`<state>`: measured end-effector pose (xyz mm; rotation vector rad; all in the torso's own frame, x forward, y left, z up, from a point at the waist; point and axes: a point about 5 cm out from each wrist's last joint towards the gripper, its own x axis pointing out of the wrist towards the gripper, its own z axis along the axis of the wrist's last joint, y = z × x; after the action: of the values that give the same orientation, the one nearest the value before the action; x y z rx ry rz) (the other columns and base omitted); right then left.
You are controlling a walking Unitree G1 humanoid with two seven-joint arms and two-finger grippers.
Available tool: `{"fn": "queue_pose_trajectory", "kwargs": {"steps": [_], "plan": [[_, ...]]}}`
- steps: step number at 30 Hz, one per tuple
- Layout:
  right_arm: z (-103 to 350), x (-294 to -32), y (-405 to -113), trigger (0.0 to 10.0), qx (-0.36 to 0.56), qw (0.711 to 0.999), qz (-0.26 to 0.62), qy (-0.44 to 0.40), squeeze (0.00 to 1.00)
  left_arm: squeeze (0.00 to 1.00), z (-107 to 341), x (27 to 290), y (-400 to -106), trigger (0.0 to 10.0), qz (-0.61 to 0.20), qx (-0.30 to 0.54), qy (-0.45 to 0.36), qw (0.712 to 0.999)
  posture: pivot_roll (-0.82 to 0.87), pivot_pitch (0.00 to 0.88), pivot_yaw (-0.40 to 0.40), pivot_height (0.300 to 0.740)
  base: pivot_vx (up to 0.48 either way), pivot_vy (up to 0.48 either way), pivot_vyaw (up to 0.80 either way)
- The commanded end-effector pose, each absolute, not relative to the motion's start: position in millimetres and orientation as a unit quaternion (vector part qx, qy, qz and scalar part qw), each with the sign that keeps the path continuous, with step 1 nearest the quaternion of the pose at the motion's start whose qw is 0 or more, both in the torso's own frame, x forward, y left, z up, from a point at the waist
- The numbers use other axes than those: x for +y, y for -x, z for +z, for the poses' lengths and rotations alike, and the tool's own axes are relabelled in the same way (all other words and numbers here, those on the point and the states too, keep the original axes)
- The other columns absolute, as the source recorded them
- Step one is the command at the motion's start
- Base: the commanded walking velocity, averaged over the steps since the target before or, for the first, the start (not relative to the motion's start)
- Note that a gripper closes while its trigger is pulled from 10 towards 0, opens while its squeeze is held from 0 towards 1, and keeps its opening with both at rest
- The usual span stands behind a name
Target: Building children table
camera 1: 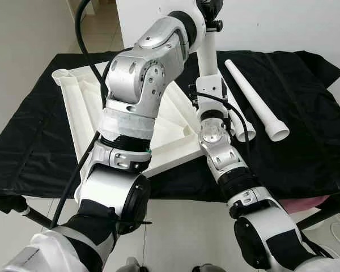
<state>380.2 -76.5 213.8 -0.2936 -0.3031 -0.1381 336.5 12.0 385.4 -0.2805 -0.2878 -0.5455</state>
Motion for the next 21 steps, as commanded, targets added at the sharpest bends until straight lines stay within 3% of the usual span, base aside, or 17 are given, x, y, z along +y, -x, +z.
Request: {"fn": "queue_pose_trajectory", "kwargs": {"steps": [1, 2, 3, 4, 5, 6, 8, 9, 21], "plan": [[219.4, -71.3, -380.4, 0.0, -0.164, 0.974, -0.069, 0.143, 0.0, 0.0, 389.1, 7.6, -331.9, 10.0, -0.276, -0.149, 0.127, 0.941, -0.13, 0.024, 0.071, 0.74, 0.0, 0.0, 0.0], [219.2, -71.8, -380.7, 1.5, -0.162, 0.974, -0.07, 0.143, 0.0, 0.0, 388.7, 7.6, -331.8, 10.0, -0.276, -0.152, 0.122, 0.941, -0.13, 0.024, 0.071, 0.74, 0.0, 0.0, 0.0], [218.8, -72.2, -381.0, 3.7, -0.16, 0.974, -0.071, 0.141, 0.0, 0.0, 388.5, 7.5, -331.6, 10.0, -0.278, -0.155, 0.118, 0.941, -0.13, 0.024, 0.071, 0.74, 0.0, 0.0, 0.0], [218.4, -72.8, -381.5, 10.0, -0.158, 0.975, -0.072, 0.139, 0.0, 0.0, 388.7, 7.2, -331.3, 10.0, -0.282, -0.157, 0.118, 0.939, -0.13, 0.024, 0.071, 0.74, 0.0, 0.0, 0.0], [218.4, -72.8, -381.5, 10.0, -0.158, 0.975, -0.072, 0.139, 0.0, 0.0, 388.7, 7.2, -331.3, 10.0, -0.282, -0.157, 0.118, 0.939, -0.13, 0.024, 0.071, 0.74, 0.0, 0.0, 0.0], [217.8, -73.1, -381.6, 10.0, -0.157, 0.976, -0.071, 0.135, 0.0, 0.38, 388.6, 6.3, -330.4, 10.0, -0.292, -0.161, 0.122, 0.935, -0.12, 0.03, 0.066, 0.74, 0.0, 0.0, 0.0], [217.8, -73.1, -381.6, 10.0, -0.157, 0.976, -0.071, 0.135, 0.0, 0.38, 388.6, 6.3, -330.4, 10.0, -0.292, -0.161, 0.122, 0.935, -0.12, 0.03, 0.066, 0.74, 0.0, 0.0, 0.0], [217.7, -73.3, -381.3, 10.0, -0.157, 0.976, -0.07, 0.131, 0.0, 1.0, 387.9, 5.4, -329.2, 10.0, -0.302, -0.161, 0.128, 0.931, -0.12, 0.033, 0.064, 0.74, 0.0, 0.0, 0.0], [217.2, -88.8, -384.2, 10.0, -0.135, 0.985, -0.087, 0.059, 0.0, 1.0, 377.6, 5.7, -314.0, 10.0, -0.365, -0.177, 0.113, 0.907, -0.11, 0.026, 0.072, 0.74, 0.0, 0.0, 0.0]]}}
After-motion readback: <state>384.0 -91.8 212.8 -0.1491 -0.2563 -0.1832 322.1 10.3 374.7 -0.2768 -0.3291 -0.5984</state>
